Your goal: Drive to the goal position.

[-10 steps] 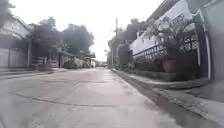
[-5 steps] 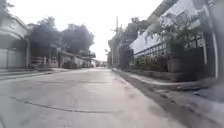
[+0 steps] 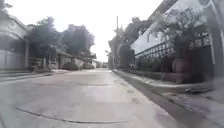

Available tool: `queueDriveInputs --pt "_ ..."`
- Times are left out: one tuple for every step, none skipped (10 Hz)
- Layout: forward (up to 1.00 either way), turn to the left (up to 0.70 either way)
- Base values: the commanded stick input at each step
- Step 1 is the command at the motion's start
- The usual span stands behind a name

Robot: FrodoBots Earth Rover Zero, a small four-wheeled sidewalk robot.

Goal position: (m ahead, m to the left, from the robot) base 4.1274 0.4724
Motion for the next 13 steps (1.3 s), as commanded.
queueDriveInputs --pt "0.5 0.0" --pt "0.5 0.0" --pt "0.5 0.0" --pt "0.5 0.0" --pt "0.5 0.0" --pt "0.5 0.0" --pt "0.5 0.0" --pt "0.5 0.0" --pt "0.5 0.0" --pt "0.5 0.0" --pt "0.5 0.0" --pt "0.5 0.0" --pt "0.5 0.0"
